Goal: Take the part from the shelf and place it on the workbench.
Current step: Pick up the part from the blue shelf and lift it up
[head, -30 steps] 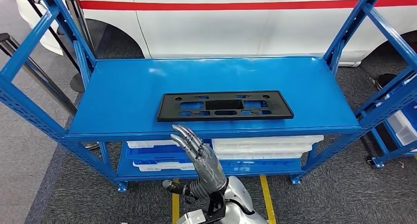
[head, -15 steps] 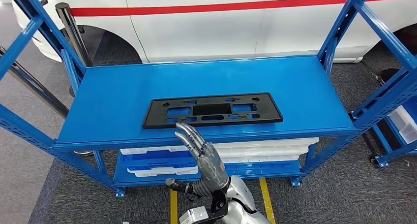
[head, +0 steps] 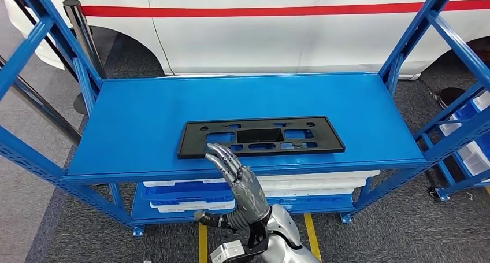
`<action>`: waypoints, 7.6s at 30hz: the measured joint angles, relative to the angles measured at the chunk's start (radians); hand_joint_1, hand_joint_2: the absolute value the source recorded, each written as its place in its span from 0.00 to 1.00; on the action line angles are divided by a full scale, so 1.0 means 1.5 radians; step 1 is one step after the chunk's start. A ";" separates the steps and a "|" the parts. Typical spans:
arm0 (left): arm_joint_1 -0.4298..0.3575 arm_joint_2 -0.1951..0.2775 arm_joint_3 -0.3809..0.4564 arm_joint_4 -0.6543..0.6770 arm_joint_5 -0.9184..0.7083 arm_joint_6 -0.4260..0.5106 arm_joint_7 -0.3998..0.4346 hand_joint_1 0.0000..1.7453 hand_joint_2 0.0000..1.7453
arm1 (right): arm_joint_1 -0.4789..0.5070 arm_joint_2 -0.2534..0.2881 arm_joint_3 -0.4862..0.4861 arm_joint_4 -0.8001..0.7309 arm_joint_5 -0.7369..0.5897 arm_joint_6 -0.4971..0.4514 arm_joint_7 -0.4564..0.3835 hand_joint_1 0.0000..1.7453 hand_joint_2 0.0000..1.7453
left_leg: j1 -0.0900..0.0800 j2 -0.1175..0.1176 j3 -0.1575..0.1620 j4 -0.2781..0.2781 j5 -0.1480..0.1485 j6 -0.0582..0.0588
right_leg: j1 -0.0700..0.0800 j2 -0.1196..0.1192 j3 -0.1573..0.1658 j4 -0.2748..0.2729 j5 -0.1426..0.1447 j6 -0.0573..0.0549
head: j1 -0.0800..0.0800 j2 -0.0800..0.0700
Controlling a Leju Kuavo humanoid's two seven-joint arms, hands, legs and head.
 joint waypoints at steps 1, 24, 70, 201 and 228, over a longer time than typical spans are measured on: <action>0.000 0.000 0.000 0.000 0.000 0.000 0.000 0.00 0.00 | 0.000 -0.001 0.000 0.001 0.000 0.000 0.000 0.00 1.00 | 0.000 0.000 0.003 0.000 -0.002 0.000 | 0.000 0.000 -0.012 0.012 0.007 0.000 | 0.000 0.000; 0.000 0.001 0.000 0.000 0.000 0.002 -0.001 0.00 0.00 | -0.006 -0.002 -0.011 0.002 -0.001 0.009 0.003 0.00 1.00 | -0.008 -0.004 -0.021 0.008 0.013 -0.019 | 0.004 0.005 0.106 -0.187 0.072 -0.019 | -0.001 0.000; -0.001 0.050 -0.001 0.000 0.000 0.068 -0.062 0.00 0.00 | -0.172 -0.061 0.054 0.076 0.184 0.120 0.147 0.00 1.00 | -0.006 -0.003 0.035 -0.010 -0.020 -0.024 | 0.008 0.002 0.076 -0.182 0.101 -0.030 | -0.002 0.000; 0.008 0.064 -0.014 0.000 0.000 0.112 -0.043 0.00 0.00 | -0.188 -0.055 0.012 0.249 0.494 -0.016 0.382 1.00 1.00 | -0.007 -0.003 0.036 -0.009 -0.021 -0.024 | 0.008 0.003 0.078 -0.183 0.101 -0.030 | -0.002 0.000; 0.014 0.064 0.003 0.000 0.000 0.132 -0.020 0.00 0.00 | 0.000 -0.095 -0.048 -0.152 0.698 -0.146 0.419 1.00 1.00 | -0.007 -0.003 0.036 -0.009 -0.023 -0.023 | 0.008 0.003 0.078 -0.183 0.099 -0.028 | -0.002 0.000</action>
